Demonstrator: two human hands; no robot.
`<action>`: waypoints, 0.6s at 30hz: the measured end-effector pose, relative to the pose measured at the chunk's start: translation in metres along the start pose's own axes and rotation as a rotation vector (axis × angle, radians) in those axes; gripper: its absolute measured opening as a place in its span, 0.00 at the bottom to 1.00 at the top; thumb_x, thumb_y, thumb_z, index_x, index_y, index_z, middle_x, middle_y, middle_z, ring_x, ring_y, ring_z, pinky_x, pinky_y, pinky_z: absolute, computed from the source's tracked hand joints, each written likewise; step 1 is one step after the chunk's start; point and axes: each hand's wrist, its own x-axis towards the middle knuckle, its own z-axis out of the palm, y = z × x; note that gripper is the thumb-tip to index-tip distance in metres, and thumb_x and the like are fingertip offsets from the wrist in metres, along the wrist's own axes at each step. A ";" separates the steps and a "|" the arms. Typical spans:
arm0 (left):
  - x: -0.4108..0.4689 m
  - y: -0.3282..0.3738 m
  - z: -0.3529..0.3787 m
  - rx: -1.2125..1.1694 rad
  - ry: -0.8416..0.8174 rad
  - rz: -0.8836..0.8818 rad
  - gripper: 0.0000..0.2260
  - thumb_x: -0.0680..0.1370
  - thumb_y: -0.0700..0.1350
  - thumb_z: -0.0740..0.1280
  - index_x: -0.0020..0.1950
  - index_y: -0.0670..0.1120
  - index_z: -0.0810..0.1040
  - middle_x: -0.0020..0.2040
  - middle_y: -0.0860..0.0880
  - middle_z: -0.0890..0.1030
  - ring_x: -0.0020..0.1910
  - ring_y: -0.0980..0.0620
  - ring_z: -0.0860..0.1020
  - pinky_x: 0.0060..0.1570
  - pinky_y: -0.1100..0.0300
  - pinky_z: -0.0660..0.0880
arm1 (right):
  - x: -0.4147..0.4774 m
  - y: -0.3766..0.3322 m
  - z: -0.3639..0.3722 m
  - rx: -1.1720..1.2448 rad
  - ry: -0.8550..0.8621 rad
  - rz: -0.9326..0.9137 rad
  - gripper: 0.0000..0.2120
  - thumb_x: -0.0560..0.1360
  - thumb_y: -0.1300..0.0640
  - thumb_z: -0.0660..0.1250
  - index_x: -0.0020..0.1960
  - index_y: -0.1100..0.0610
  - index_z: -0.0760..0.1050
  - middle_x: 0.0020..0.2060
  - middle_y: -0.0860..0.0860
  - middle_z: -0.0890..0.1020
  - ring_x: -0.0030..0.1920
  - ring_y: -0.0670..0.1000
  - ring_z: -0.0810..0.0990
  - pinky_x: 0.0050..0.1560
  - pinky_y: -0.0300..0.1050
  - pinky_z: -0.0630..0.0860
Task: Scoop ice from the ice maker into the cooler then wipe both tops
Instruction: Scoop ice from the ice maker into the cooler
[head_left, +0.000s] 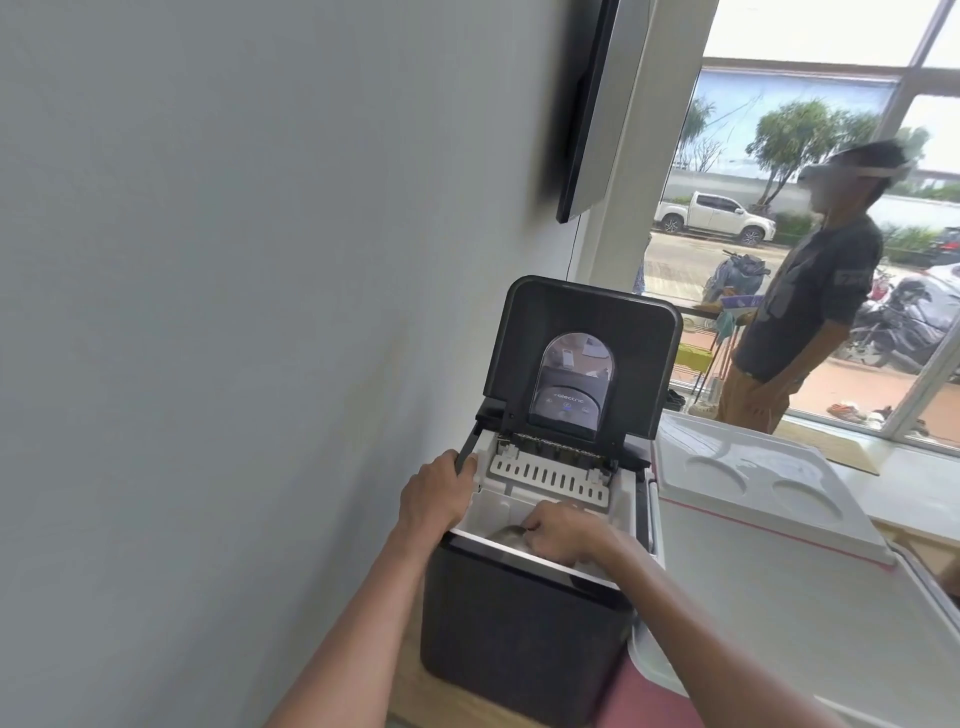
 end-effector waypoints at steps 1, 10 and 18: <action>-0.001 0.001 0.000 -0.002 -0.002 -0.001 0.19 0.81 0.59 0.52 0.47 0.48 0.74 0.42 0.48 0.80 0.42 0.45 0.78 0.42 0.53 0.71 | 0.001 0.000 0.000 0.018 -0.017 0.010 0.11 0.72 0.57 0.56 0.37 0.57 0.75 0.32 0.53 0.79 0.28 0.53 0.76 0.28 0.40 0.72; -0.006 0.006 -0.006 0.010 -0.001 -0.007 0.19 0.81 0.60 0.52 0.48 0.48 0.75 0.41 0.49 0.80 0.41 0.46 0.78 0.41 0.54 0.71 | 0.014 -0.006 0.002 0.060 -0.142 0.131 0.12 0.77 0.60 0.56 0.37 0.62 0.72 0.32 0.58 0.77 0.27 0.54 0.72 0.26 0.44 0.70; -0.006 0.008 -0.008 -0.040 0.032 -0.035 0.25 0.83 0.59 0.46 0.58 0.46 0.78 0.54 0.44 0.82 0.53 0.42 0.78 0.55 0.52 0.73 | -0.006 -0.001 -0.017 0.217 -0.126 0.082 0.16 0.77 0.62 0.52 0.39 0.58 0.78 0.27 0.51 0.76 0.21 0.48 0.67 0.21 0.35 0.61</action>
